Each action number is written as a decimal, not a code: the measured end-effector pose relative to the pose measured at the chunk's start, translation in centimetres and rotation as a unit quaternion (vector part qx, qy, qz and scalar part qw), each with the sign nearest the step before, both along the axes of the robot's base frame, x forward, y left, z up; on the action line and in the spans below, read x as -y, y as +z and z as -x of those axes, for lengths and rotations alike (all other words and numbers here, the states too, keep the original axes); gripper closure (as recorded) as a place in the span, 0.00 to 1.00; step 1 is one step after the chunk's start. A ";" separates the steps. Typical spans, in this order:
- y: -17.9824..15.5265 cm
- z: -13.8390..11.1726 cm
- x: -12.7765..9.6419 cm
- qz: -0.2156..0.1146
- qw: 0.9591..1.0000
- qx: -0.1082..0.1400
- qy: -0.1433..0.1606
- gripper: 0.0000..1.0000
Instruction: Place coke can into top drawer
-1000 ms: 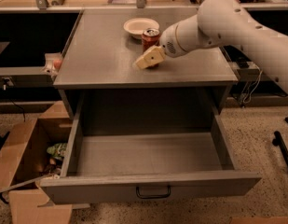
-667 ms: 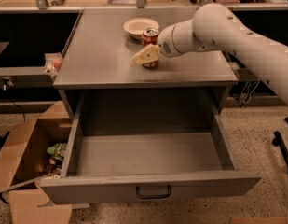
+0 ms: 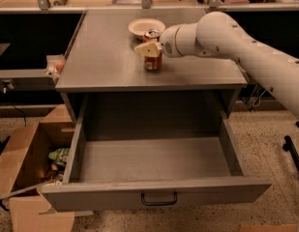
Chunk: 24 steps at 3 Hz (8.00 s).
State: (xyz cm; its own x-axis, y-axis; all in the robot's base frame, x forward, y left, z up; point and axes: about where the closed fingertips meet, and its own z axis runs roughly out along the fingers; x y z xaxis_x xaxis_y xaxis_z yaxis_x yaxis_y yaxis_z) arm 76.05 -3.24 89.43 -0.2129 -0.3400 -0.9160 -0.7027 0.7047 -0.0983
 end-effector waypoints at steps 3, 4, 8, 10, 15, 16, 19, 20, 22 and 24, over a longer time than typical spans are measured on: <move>4.8 10.8 4.6 -0.059 0.991 0.063 0.107 1.00; 4.6 11.5 4.9 -0.054 0.990 0.062 0.115 1.00; 3.6 27.0 -6.8 -0.053 0.928 0.012 0.369 1.00; -4.5 27.2 -8.1 -0.060 0.936 -0.026 0.347 1.00; -18.4 20.4 -10.0 -0.027 0.973 0.015 0.229 1.00; -19.2 18.7 -10.7 -0.035 0.974 0.035 0.221 1.00; -20.9 16.4 -11.6 -0.062 0.975 0.038 0.209 0.82; -20.9 16.4 -11.6 -0.062 0.975 0.038 0.209 0.51; -20.9 16.4 -11.6 -0.062 0.975 0.038 0.209 0.05; -17.7 16.7 -8.9 -0.067 0.980 0.025 0.187 0.00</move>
Offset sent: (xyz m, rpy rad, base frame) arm -0.1270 -0.0629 0.0662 0.1512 -0.1831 0.2377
